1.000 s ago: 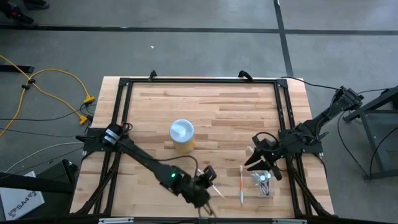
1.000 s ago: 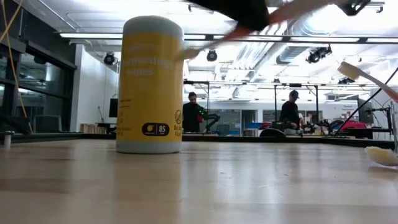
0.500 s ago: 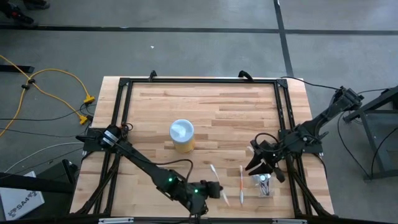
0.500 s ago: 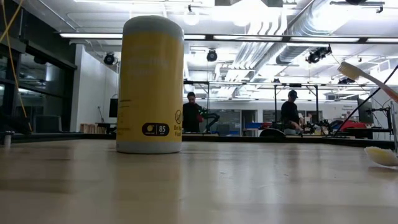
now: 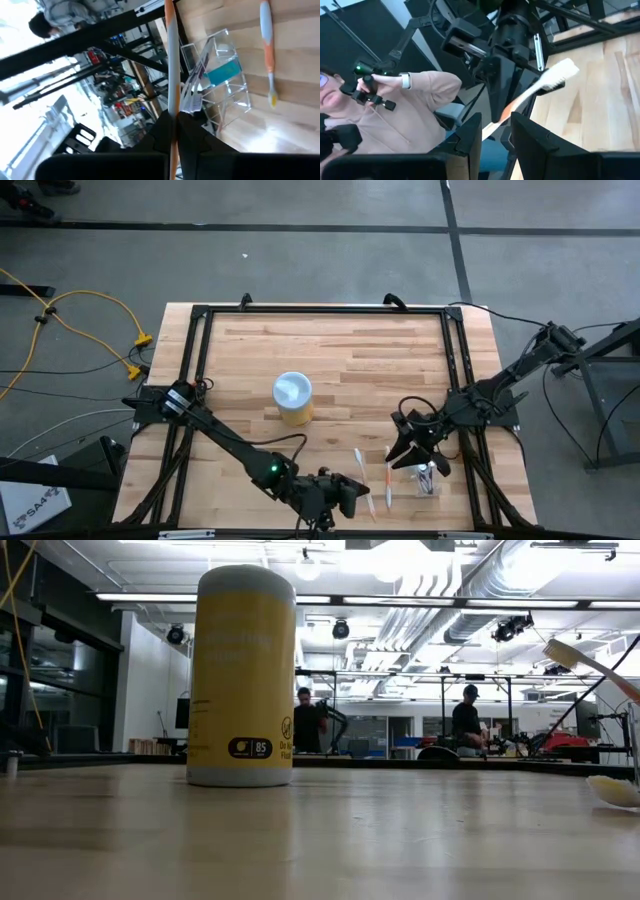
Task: Pick & Place toothbrushing station
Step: Put the left orange toothbrush in the top section of the transparent organizer
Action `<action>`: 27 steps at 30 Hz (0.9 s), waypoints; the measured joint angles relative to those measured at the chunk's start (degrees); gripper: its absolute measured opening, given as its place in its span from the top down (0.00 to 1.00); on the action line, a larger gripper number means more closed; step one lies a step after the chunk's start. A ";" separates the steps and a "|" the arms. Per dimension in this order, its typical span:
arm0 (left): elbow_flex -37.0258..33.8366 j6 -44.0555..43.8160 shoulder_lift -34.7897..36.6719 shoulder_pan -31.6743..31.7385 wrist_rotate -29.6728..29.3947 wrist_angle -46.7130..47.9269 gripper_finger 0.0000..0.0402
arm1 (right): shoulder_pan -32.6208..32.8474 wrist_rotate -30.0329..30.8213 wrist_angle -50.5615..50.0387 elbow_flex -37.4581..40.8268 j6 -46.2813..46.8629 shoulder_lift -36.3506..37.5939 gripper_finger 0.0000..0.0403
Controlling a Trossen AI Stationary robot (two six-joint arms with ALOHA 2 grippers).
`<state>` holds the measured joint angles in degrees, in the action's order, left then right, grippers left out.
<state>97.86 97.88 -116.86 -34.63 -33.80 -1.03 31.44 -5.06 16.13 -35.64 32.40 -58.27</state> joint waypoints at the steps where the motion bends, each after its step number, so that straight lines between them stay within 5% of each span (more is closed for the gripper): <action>1: 0.00 1.20 0.00 0.00 0.00 -0.29 0.99 | -0.39 -0.65 0.09 0.00 0.72 -0.46 0.76; 27: 0.02 5.83 0.02 3.46 6.24 -2.54 0.99 | -6.16 -6.57 8.57 0.01 3.88 -8.47 0.76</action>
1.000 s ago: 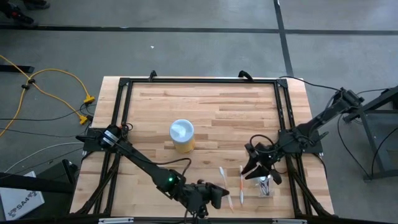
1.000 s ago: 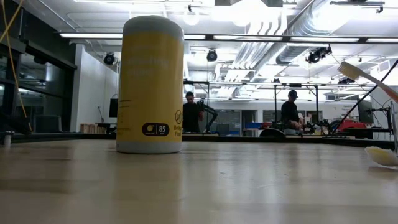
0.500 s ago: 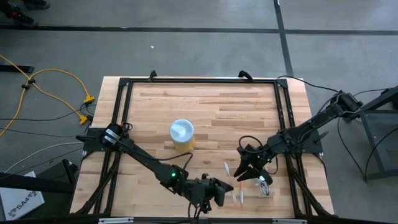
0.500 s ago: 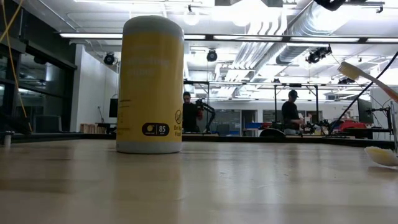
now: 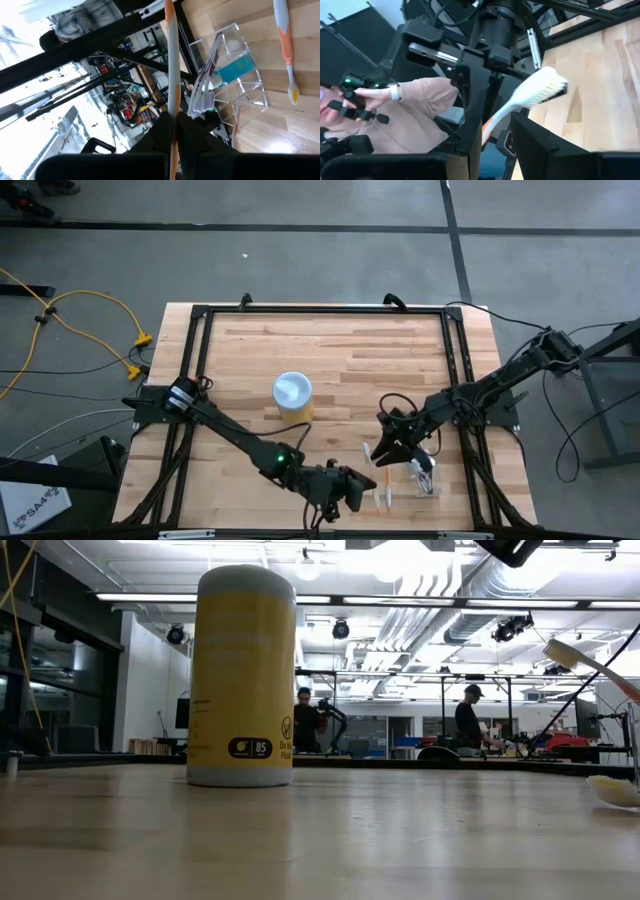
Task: Pick & Place toothbrushing station
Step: Put the left orange toothbrush in the top section of the transparent organizer
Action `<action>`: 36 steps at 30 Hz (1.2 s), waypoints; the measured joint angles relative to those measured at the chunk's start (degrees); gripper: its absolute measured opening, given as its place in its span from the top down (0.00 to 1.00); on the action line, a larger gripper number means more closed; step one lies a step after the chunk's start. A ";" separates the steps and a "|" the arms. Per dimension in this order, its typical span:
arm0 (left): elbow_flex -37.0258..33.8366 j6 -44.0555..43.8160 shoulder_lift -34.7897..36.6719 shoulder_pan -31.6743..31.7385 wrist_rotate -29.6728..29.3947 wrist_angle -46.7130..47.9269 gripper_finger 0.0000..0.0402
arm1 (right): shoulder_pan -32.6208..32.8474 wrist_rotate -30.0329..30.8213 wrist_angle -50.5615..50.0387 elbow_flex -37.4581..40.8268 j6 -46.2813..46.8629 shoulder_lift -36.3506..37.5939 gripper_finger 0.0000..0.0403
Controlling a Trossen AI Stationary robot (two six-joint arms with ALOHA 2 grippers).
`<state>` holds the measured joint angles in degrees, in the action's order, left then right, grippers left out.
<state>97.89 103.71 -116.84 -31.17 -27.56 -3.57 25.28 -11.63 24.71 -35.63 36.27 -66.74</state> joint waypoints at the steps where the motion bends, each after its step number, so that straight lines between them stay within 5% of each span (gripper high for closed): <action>1: -0.01 0.01 0.00 0.16 0.05 -0.08 0.99 | -0.19 -0.53 0.39 -0.01 0.00 0.00 0.76; 36: 0.00 2.07 -0.02 2.63 5.00 -3.25 0.99 | -0.35 -0.98 1.53 0.00 0.15 0.00 0.76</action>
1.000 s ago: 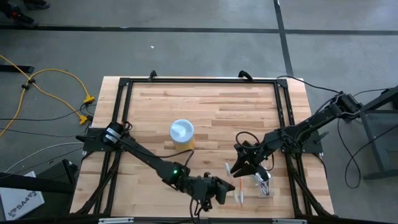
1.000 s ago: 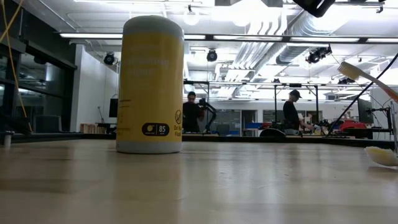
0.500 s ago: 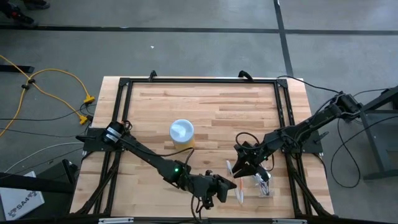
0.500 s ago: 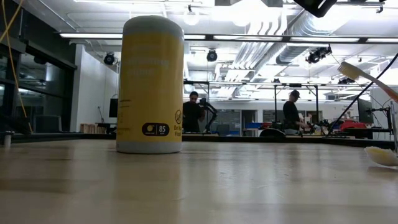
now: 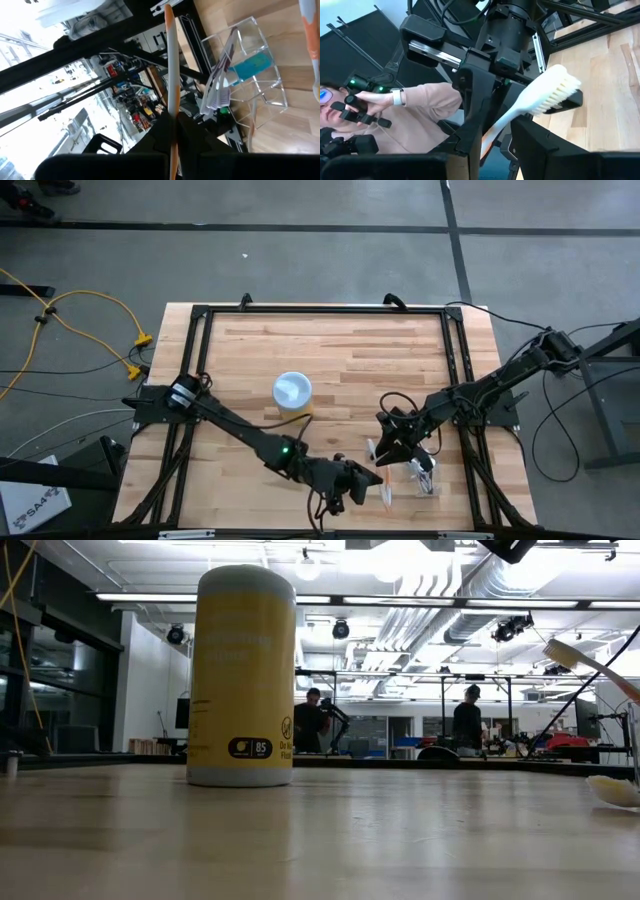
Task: Pick & Place toothbrushing station
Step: Put the left orange toothbrush in the top section of the transparent organizer
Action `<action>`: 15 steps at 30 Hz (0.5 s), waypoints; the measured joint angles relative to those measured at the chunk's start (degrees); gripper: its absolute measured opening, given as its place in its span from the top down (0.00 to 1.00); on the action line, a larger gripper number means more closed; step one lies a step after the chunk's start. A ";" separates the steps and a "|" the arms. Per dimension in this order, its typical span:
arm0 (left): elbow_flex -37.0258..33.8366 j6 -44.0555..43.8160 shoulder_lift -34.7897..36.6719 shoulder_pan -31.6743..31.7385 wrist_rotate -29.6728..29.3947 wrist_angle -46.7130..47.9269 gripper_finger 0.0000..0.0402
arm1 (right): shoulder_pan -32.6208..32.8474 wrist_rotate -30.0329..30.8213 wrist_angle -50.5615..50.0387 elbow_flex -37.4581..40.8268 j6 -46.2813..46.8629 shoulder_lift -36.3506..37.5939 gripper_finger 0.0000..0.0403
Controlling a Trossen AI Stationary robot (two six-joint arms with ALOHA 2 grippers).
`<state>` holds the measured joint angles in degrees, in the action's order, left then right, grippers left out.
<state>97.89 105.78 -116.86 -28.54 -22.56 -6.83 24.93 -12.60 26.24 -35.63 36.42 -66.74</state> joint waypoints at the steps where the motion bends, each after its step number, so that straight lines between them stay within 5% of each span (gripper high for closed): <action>1: 0.00 -0.19 0.00 0.11 0.55 -0.02 0.99 | 0.00 -0.02 0.16 0.02 0.00 0.00 0.76; 15: 0.04 -0.57 0.00 0.68 1.83 -0.31 0.99 | -0.95 -2.10 1.49 0.04 1.13 -0.01 0.78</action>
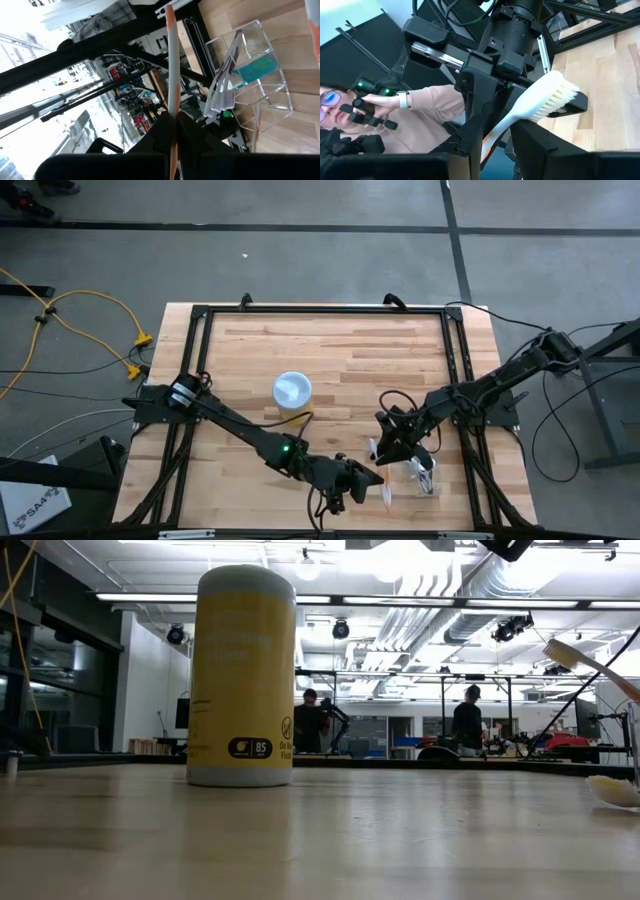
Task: Pick & Place toothbrushing station
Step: Put the left orange toothbrush in the top section of the transparent organizer
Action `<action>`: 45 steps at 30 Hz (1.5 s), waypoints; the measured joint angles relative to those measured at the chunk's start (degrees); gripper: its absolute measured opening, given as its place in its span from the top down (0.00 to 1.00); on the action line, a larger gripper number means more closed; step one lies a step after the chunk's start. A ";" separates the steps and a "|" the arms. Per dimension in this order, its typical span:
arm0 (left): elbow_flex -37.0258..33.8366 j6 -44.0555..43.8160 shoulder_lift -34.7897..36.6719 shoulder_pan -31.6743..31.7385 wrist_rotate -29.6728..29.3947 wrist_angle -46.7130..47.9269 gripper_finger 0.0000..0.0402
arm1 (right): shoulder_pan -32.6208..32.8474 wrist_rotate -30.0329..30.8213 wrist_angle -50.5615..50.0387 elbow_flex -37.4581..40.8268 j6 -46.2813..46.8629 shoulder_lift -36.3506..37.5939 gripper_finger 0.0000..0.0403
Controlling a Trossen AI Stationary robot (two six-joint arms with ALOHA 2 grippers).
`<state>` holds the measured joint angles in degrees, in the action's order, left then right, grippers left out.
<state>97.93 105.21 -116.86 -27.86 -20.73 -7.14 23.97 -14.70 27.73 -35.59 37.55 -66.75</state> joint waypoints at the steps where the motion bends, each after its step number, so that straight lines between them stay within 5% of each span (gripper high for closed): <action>1: 0.00 0.00 0.00 -0.02 0.00 0.02 0.99 | -0.21 -0.47 0.00 0.00 0.17 -0.01 0.79; 9: -0.02 2.56 0.00 -0.14 -0.41 0.67 0.99 | -1.17 -1.78 0.37 0.00 1.98 -0.01 0.96; 22: -0.04 6.62 -0.01 -0.43 2.54 0.58 0.91 | -1.17 -1.79 0.77 -0.02 10.73 -0.60 0.98; 37: -0.13 5.76 -0.13 -2.28 3.35 2.26 0.71 | -1.27 -2.83 1.80 -0.09 16.00 -3.24 0.99; 45: -0.11 -2.83 -0.13 -3.57 0.81 2.55 0.70 | -1.14 -4.60 -0.23 -0.04 15.72 -1.87 0.99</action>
<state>97.82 102.38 -116.99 -31.43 -19.92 -4.59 22.83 -19.31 27.50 -35.64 53.27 -68.62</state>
